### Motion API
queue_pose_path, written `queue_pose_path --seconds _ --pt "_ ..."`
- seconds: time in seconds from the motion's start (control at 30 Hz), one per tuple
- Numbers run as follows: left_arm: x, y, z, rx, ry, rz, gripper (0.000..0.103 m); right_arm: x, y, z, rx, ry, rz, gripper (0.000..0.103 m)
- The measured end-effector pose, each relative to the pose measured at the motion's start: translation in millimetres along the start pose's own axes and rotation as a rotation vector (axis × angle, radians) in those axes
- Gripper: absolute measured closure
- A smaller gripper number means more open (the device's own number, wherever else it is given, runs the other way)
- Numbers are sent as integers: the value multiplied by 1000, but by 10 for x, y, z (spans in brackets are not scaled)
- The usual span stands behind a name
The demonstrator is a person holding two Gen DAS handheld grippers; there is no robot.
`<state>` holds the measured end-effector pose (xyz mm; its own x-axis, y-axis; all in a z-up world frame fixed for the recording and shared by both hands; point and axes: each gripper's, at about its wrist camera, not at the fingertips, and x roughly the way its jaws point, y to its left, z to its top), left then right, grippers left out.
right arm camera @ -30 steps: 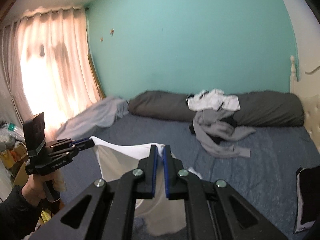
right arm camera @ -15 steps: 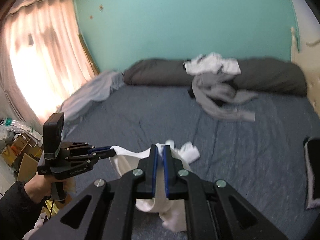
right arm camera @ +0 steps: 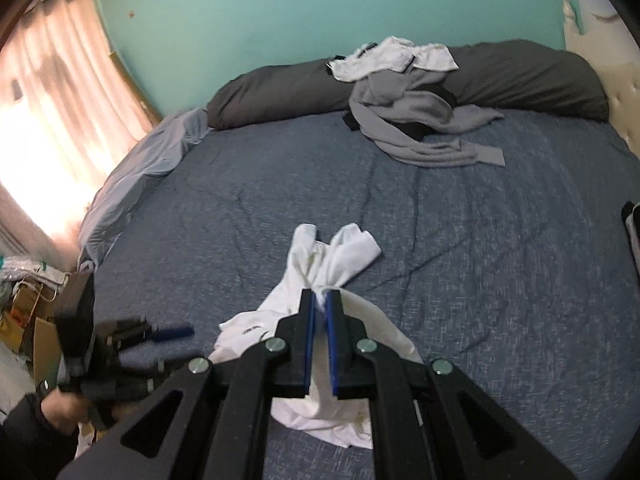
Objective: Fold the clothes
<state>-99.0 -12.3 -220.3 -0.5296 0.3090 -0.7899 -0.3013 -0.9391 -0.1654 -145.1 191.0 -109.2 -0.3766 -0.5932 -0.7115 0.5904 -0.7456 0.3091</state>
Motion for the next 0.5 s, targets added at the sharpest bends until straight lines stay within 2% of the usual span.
queue_pose_path --seconds 0.1,0.27,0.3,0.5 --pt "237 -207 -83 35 43 -39 60 109 -116 0 24 12 -3 97" --pt "596 -408 -142 18 71 -63 57 184 -294 -18 45 26 -11 97" --pt "658 -440 -149 16 74 -63 54 188 -331 -29 50 29 -12 97" --pt "746 -383 -113 -32 40 -22 53 188 -542 -118 57 52 -28 97"
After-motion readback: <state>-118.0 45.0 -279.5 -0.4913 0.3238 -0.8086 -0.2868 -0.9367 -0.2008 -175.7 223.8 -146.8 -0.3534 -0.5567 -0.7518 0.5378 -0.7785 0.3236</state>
